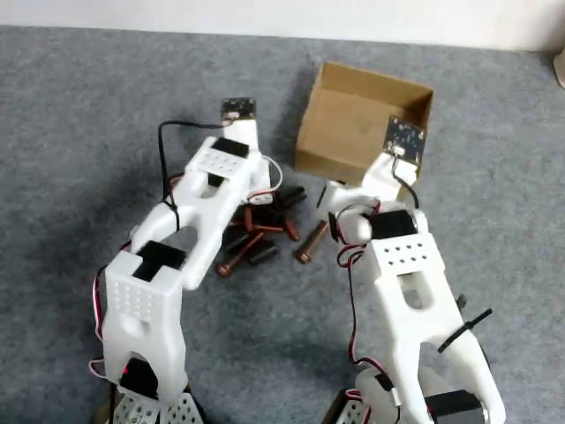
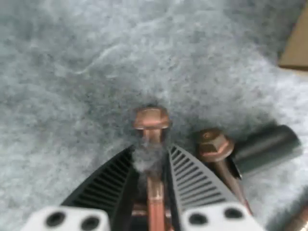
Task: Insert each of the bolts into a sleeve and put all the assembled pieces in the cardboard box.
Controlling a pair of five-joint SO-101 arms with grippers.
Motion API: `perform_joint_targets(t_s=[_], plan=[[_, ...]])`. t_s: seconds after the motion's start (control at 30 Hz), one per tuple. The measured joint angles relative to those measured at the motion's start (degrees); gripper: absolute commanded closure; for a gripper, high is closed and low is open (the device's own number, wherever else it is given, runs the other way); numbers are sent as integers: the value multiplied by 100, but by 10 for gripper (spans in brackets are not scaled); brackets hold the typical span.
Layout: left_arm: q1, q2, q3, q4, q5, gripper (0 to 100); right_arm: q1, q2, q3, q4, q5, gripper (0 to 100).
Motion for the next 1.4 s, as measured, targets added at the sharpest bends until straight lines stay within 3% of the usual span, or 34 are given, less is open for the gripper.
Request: perform_joint_targets(t_s=[0.6,0.83,1.4], plan=[[229,-466,273,0,-1468,995,0,-70,0,0,554,994],[105,-1776,1327,26,-1556,995,0,-79,149,-378,958,994],[123,-5741,4800,-1679,-1969,995,0,-70,211,-527,1020,994]])
